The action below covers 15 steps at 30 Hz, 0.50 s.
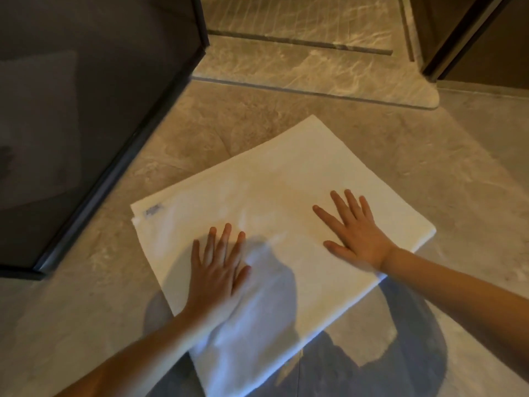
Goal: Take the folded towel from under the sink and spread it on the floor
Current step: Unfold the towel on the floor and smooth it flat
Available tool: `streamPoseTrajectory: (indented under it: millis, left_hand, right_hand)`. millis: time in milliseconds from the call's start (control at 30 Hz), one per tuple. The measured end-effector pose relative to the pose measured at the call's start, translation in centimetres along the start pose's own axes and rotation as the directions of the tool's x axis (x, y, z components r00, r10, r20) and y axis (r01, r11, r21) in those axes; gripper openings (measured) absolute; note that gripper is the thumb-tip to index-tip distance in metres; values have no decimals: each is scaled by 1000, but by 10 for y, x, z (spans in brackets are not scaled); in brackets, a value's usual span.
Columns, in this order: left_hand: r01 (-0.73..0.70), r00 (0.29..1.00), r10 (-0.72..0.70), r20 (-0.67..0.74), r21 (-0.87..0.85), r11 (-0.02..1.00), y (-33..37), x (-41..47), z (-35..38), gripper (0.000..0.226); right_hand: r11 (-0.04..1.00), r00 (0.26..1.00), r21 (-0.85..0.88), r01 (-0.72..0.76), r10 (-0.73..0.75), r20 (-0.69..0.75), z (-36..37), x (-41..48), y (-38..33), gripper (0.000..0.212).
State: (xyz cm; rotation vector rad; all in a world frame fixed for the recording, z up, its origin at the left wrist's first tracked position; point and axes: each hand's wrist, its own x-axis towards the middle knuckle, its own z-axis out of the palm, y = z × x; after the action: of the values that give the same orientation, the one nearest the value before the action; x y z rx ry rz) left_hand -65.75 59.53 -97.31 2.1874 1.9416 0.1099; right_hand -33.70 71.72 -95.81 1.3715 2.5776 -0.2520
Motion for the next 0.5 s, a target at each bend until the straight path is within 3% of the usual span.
streamPoseTrajectory:
  millis: [133,233,300,400,500]
  left_hand:
    - [93,995,-93,38,7,996,34,-20,-2,71]
    - [73,996,-75,54,45,996,37,-15,-16,71]
    - [-25,1000,25,19,0,1000,19,1,-32,61]
    - [-282,959,282,-29,15,959,-20,36,-49,52]
    - [-413,909,408,80,61,909,-47,74,-51,54]
  right_hand:
    - [984,990,-114,138,-136,19,-13,28,26,71]
    - [979,990,-147,139,-137,23,-25,34,26,71]
    - [998,998,-59,36,-39,-57,-27,24,6,69]
    - [937,934,248,-247,298,-196,-17,-5,-52,70]
    - [855,859,341,-390,472,-199,1,-27,-110,75]
